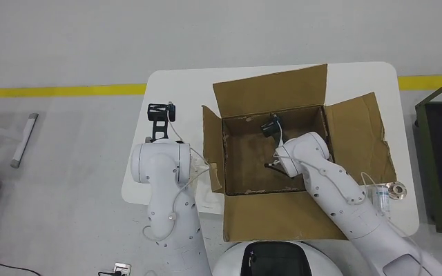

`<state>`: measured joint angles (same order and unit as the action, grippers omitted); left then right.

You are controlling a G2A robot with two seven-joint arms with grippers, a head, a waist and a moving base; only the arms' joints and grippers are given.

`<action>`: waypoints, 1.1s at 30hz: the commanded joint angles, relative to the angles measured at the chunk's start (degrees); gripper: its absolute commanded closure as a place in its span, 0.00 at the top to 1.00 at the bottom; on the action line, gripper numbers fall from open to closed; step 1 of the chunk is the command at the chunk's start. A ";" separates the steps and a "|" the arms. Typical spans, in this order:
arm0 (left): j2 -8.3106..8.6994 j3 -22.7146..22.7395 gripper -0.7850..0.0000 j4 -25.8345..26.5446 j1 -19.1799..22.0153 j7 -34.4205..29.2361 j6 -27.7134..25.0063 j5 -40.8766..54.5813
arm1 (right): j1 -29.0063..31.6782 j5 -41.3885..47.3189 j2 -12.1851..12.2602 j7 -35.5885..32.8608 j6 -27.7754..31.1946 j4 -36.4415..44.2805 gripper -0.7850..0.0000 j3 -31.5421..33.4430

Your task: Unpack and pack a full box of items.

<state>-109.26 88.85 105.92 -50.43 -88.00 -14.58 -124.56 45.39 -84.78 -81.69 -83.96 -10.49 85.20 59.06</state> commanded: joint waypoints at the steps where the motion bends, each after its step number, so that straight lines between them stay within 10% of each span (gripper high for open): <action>1: 0.00 0.00 1.00 0.00 0.00 0.00 0.00 0.00 | 0.27 0.41 -0.07 0.10 0.14 0.70 0.00 0.19; 21: 0.00 0.00 1.00 0.00 0.00 0.00 0.00 0.00 | 7.11 0.67 0.26 -1.06 0.99 23.94 0.00 5.55; 33: 0.00 0.00 1.00 0.00 0.00 0.00 0.00 0.00 | 14.00 2.71 1.54 -4.00 1.81 49.01 0.00 22.04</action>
<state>-109.26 88.85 105.92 -50.43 -88.00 -14.58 -124.56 58.98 -82.55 -80.22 -87.81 -8.84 133.05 79.49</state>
